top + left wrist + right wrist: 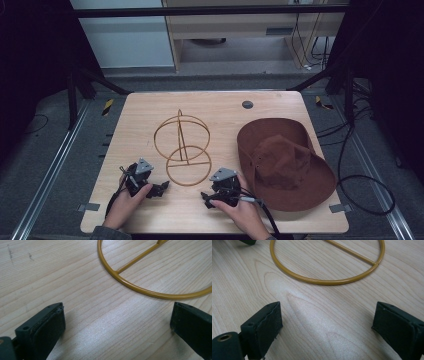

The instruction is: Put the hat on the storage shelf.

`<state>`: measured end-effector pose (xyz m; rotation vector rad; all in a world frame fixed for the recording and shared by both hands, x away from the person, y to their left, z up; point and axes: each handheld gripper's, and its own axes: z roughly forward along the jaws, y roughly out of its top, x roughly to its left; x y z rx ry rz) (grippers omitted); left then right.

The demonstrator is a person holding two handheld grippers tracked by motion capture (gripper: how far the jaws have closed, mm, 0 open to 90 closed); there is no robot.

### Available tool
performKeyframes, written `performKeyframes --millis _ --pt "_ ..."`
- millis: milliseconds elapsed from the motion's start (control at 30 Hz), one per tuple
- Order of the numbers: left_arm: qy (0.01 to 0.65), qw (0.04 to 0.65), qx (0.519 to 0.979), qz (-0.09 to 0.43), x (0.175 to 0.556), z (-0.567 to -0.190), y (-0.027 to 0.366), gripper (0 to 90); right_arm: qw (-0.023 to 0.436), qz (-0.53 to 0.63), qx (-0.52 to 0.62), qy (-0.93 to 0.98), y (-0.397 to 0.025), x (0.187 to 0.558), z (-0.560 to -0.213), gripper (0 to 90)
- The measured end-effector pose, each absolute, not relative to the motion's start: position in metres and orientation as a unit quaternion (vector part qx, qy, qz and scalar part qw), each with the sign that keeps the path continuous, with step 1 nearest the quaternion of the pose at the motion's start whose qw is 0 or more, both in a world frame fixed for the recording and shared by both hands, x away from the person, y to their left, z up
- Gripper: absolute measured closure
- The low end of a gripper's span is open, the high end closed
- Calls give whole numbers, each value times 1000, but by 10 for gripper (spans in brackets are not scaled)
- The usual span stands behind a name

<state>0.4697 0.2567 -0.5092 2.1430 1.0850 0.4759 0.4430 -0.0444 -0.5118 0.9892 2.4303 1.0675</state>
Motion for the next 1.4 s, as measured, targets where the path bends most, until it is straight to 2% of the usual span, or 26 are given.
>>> performKeyframes --millis 333,467,767,867,1000,1100,1400 --pt "417 339 823 183 469 -509 256 0 155 372 349 846 -44 443 -512 87" --pt "417 339 823 184 469 -509 256 0 135 368 350 851 -43 441 -503 103" --pt "417 340 823 183 468 -509 255 0 148 373 319 859 -52 429 -436 102" --pt "416 339 824 182 468 -509 255 0 157 368 308 863 -72 431 -401 90" --pt "415 339 825 182 467 -509 255 0 178 357 314 861 -91 436 -381 104" --pt "414 339 825 183 467 -509 255 0 187 335 339 859 -124 447 -356 96" --pt "414 339 825 183 466 -509 255 0 195 310 398 841 -196 472 -331 90"
